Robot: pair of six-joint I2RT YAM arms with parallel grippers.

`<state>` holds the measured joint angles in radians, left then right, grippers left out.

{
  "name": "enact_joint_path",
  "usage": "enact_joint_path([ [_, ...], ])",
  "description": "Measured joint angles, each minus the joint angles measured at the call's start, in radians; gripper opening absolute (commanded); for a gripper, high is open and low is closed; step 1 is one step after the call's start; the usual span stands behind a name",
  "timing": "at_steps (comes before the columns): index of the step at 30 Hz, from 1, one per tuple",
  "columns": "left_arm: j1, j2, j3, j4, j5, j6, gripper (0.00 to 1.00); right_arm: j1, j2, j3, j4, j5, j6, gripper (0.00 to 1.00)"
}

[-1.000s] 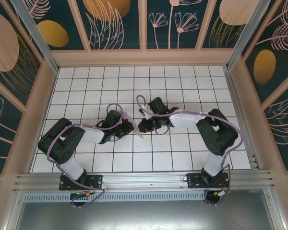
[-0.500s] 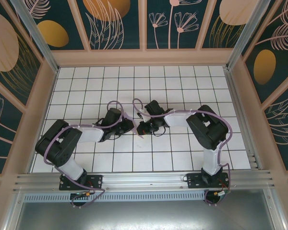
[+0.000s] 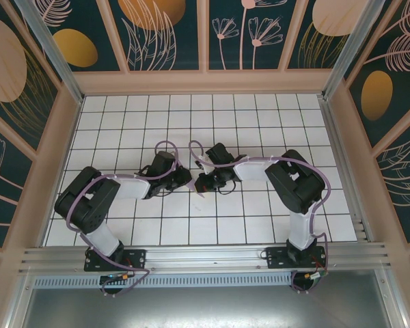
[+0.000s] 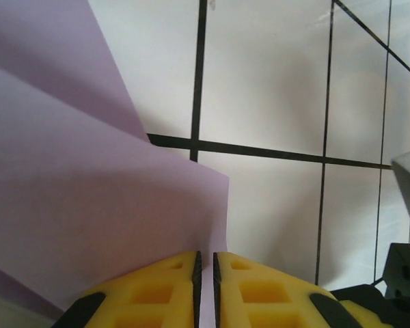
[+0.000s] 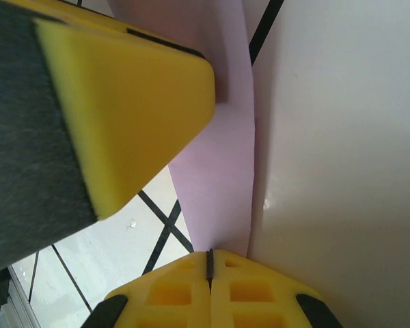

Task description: Fold a paper plane with a square sheet of paper (pick it up from the middle)

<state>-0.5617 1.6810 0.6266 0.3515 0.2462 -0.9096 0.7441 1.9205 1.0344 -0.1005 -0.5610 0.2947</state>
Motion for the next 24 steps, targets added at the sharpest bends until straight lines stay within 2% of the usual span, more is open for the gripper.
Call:
enact_joint_path([
  [11,0.006,-0.011,-0.024,-0.005,-0.103,-0.039,0.11,0.000,0.005,-0.001,0.000,0.004,0.000,0.00],
  [24,0.130,-0.032,-0.056,0.011,-0.080,-0.037,0.11,-0.002,0.005,-0.016,0.026,0.000,0.000,0.00],
])
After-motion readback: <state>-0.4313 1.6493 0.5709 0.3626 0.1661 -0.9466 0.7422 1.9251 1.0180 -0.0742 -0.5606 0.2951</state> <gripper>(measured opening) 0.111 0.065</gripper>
